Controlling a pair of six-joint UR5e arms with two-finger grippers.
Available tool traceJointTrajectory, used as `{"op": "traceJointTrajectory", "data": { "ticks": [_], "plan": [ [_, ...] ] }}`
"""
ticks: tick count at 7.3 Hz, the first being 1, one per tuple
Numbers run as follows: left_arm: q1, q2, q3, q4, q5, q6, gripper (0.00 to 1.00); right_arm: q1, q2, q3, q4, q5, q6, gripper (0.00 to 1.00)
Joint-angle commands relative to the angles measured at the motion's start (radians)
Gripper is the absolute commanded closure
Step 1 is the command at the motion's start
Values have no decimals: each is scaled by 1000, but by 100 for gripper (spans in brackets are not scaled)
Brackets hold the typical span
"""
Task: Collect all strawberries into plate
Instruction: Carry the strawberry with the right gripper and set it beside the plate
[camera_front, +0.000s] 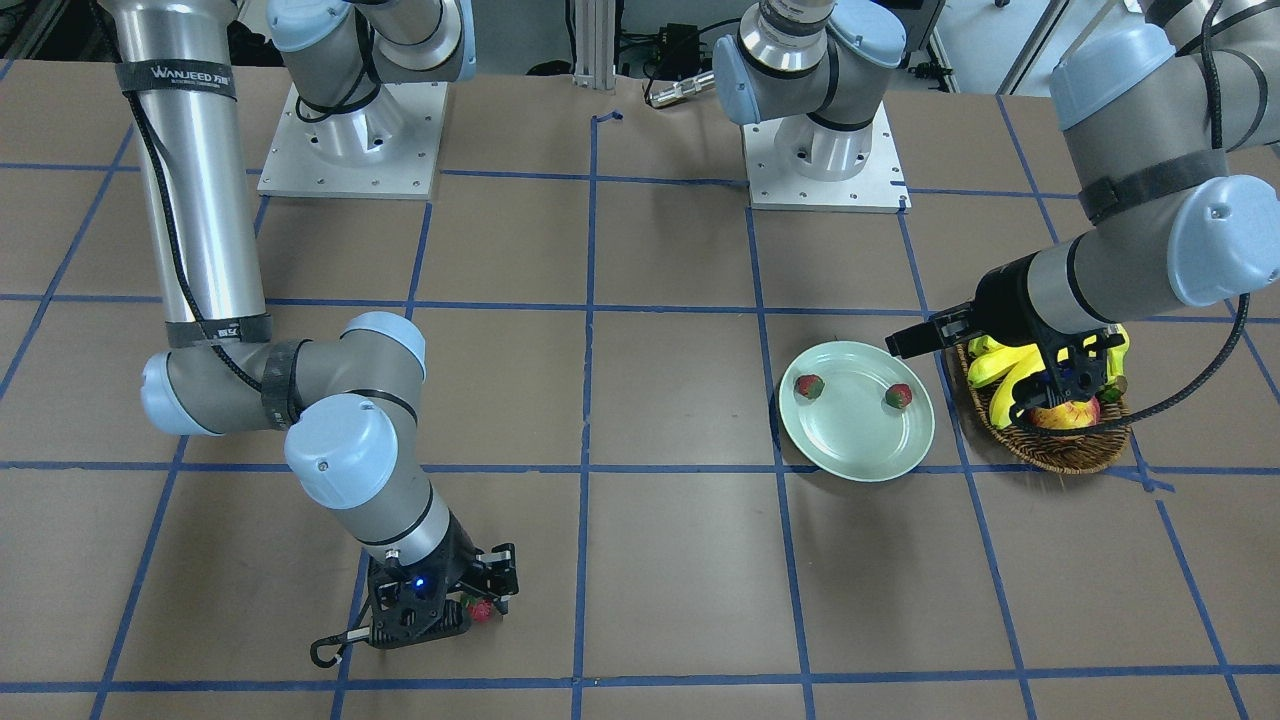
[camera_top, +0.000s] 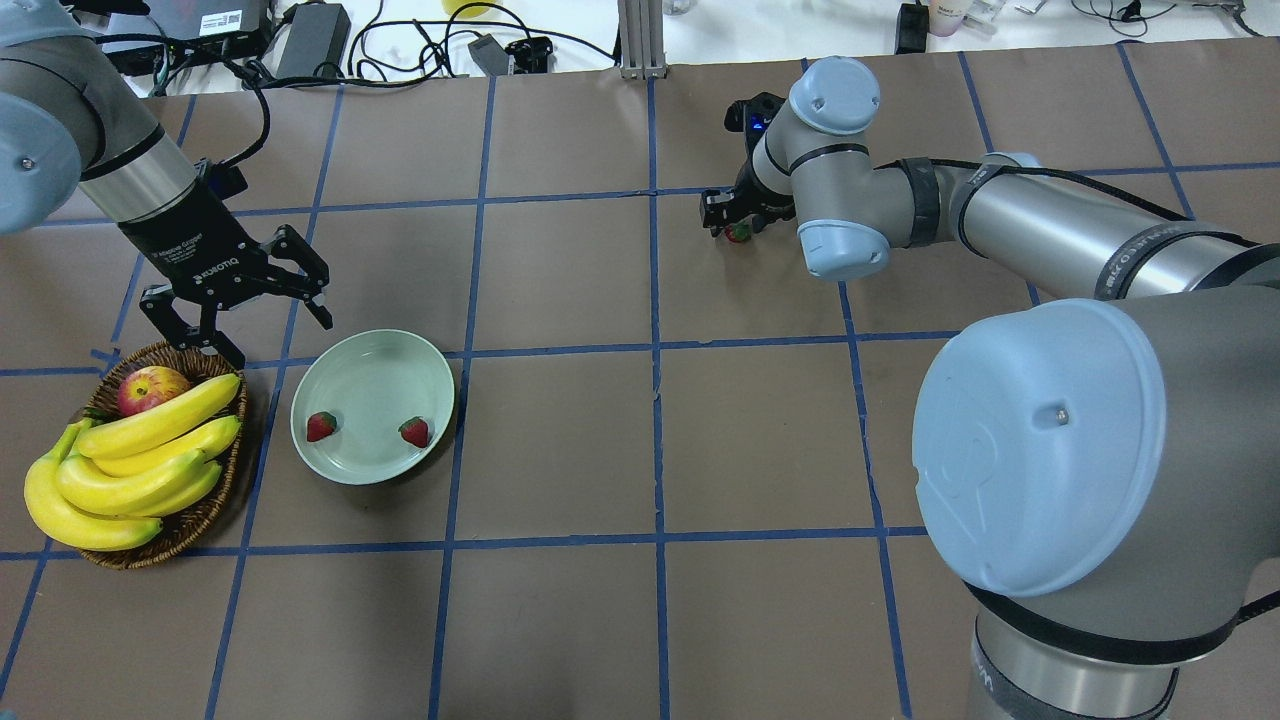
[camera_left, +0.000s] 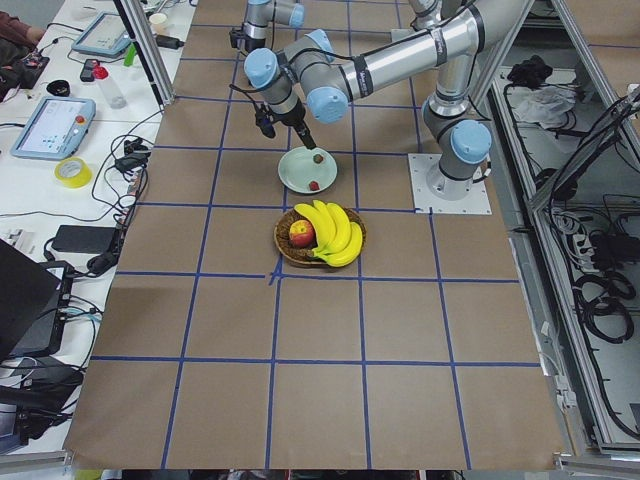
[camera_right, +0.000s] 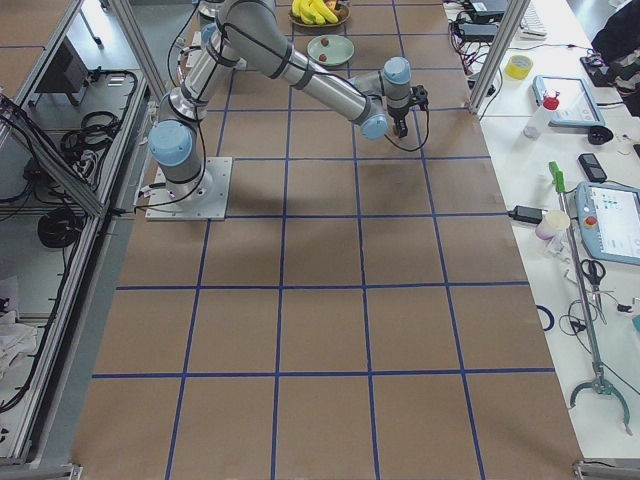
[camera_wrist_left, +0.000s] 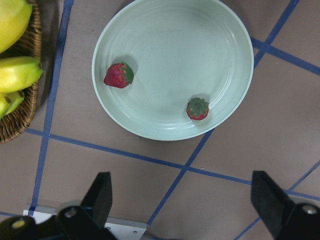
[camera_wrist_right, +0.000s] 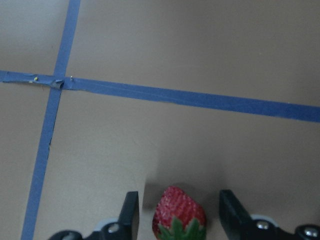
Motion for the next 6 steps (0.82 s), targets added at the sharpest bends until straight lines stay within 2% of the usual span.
{"op": "traceJointTrajectory", "data": {
  "ticks": [1, 2, 4, 6],
  "plan": [
    [1, 1, -2, -12, -4, -25, 0, 13, -32, 8, 46, 0, 22, 94],
    [1, 0, -5, -17, -5, -27, 0, 22, -36, 8, 51, 0, 33, 100],
    [-2, -2, -6, -28, -8, -28, 0, 47, -52, 2, 57, 10, 104, 100],
    [-7, 13, 0, -28, -7, -28, 0, 205, -148, 17, 174, 6, 285, 100]
  ]
}}
